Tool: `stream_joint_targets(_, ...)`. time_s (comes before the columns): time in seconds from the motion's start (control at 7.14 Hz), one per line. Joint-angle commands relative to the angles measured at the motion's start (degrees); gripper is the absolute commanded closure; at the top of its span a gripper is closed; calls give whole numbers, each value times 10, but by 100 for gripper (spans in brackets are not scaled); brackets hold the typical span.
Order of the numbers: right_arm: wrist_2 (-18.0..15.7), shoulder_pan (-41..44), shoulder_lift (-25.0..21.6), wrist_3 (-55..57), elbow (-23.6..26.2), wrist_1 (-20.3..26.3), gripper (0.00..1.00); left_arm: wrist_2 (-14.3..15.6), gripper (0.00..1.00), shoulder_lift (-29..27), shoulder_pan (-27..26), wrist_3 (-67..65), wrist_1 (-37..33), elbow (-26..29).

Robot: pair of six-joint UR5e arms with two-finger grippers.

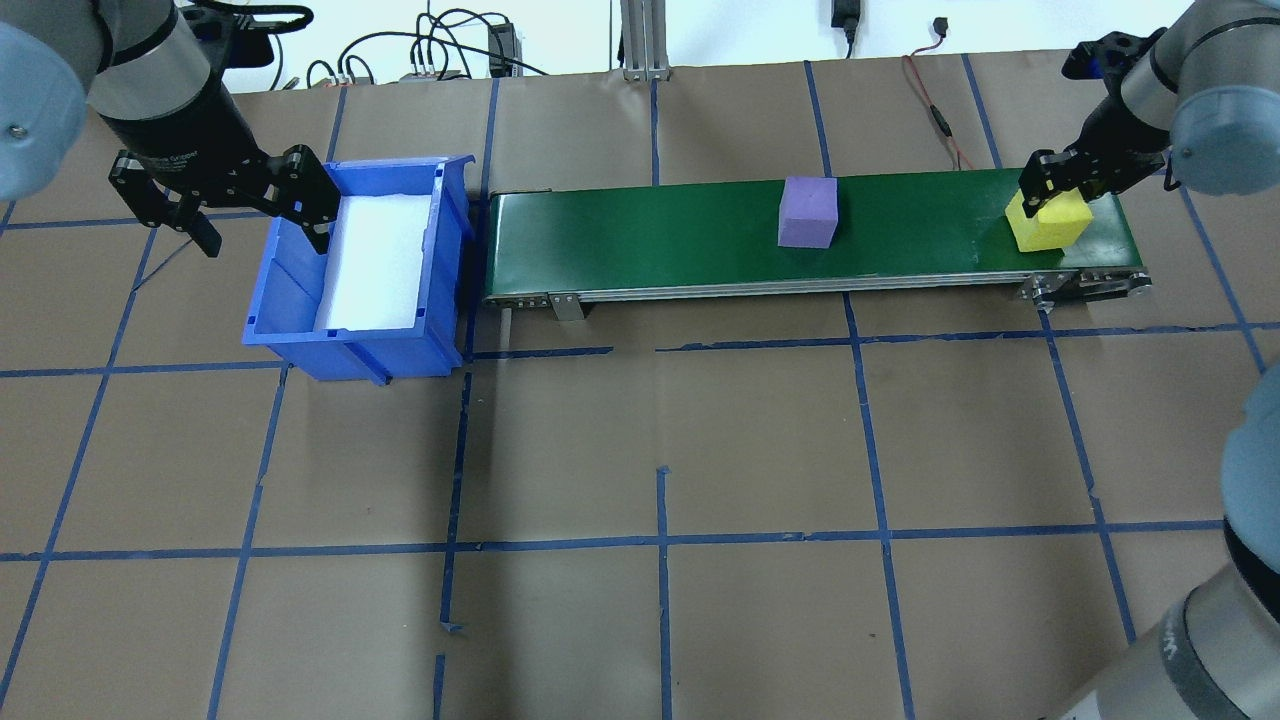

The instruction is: Move block left to right into plate

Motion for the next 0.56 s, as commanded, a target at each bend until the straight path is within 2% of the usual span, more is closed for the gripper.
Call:
stream_joint_targets(0.0, -50, -17, -82, -11, 8, 95, 82, 0, 0, 0, 0, -1, 0, -1)
stream_joint_targets(0.14, -50, -66, -127, -23, 19, 145, 82, 0, 0, 0, 0, -1, 0, -1)
stream_joint_targets(0.28, -48, -148, -168, -100, 50, 174, 84, -1, 0, -1, -1, -2, 0, -2)
stream_joint_targets(0.42, -50, -198, -200, -130, 94, 175, 85, -3, 0, -1, -1, -3, 0, -2)
